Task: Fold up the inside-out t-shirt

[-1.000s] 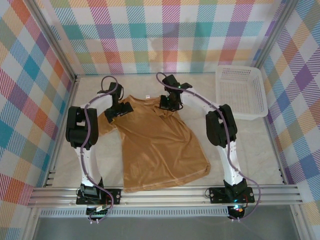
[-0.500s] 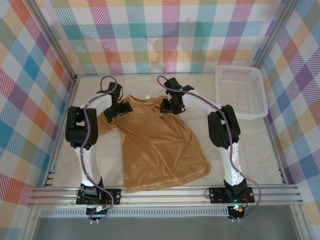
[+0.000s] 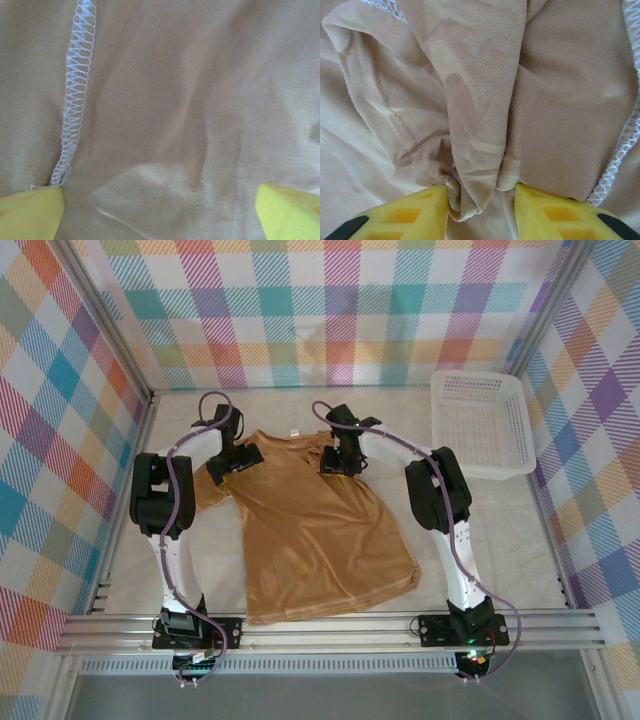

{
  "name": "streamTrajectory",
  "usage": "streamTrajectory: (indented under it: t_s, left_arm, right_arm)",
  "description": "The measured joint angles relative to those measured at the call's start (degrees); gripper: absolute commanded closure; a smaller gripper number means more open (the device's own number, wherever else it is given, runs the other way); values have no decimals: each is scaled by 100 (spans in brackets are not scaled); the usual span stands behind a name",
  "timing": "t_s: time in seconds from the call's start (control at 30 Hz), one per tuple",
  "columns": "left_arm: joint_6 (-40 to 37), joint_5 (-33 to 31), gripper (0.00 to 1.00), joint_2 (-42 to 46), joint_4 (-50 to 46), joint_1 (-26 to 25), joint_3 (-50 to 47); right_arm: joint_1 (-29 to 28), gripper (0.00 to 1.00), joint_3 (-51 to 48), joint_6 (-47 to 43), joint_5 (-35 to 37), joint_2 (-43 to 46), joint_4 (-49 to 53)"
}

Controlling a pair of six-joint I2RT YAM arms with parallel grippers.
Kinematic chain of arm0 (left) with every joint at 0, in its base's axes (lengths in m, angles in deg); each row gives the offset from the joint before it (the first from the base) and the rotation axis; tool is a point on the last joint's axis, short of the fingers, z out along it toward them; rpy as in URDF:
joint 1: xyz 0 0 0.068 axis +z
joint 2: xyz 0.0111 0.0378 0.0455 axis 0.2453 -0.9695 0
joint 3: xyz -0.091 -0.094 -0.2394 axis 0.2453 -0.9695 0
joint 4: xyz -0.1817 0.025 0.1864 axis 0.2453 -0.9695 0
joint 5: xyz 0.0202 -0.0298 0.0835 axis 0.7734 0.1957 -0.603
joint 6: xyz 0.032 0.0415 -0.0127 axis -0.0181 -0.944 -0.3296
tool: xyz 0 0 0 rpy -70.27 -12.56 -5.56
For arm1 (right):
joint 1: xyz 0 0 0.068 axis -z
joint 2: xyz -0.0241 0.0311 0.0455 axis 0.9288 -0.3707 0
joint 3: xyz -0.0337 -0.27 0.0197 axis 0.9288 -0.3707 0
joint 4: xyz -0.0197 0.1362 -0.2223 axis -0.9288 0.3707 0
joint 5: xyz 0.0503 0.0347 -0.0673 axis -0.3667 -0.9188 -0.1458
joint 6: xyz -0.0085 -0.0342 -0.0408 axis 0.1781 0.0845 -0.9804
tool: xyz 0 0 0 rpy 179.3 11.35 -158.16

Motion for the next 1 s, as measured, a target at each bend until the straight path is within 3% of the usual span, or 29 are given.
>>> streamTrajectory:
  t_s: [0.13, 0.2, 0.53, 0.63, 0.73, 0.77, 0.83, 0.87, 1.0]
  left_arm:
    - [0, 13, 2, 0, 4, 7, 0]
    - [0, 31, 2, 0, 15, 20, 0]
    - [-7, 61, 2, 0, 42, 79, 0]
    - [-22, 63, 3, 0, 42, 138, 0]
    - [-24, 61, 3, 2, 39, 210, 0]
    - [-26, 57, 2, 2, 39, 232, 0]
    - [-26, 55, 2, 7, 39, 254, -4]
    - [-26, 55, 3, 11, 39, 258, -7]
    - [-46, 52, 2, 22, 22, 262, -7]
  right_arm:
    - [-7, 93, 136, 96, 11, -44, 11]
    - [-13, 100, 232, 90, 46, -48, 24]
    - [122, 100, 837, -103, 378, 109, 476]
    - [448, 100, 822, -203, 514, 463, 581]
    - [1121, 100, 695, -262, 673, 916, 557]
    - [1410, 98, 636, -269, 750, 1056, 542]
    - [1906, 69, 514, -264, 861, 1226, 481]
    - [2146, 63, 459, -256, 929, 1263, 457]
    - [2562, 57, 345, -190, 1198, 1248, 566]
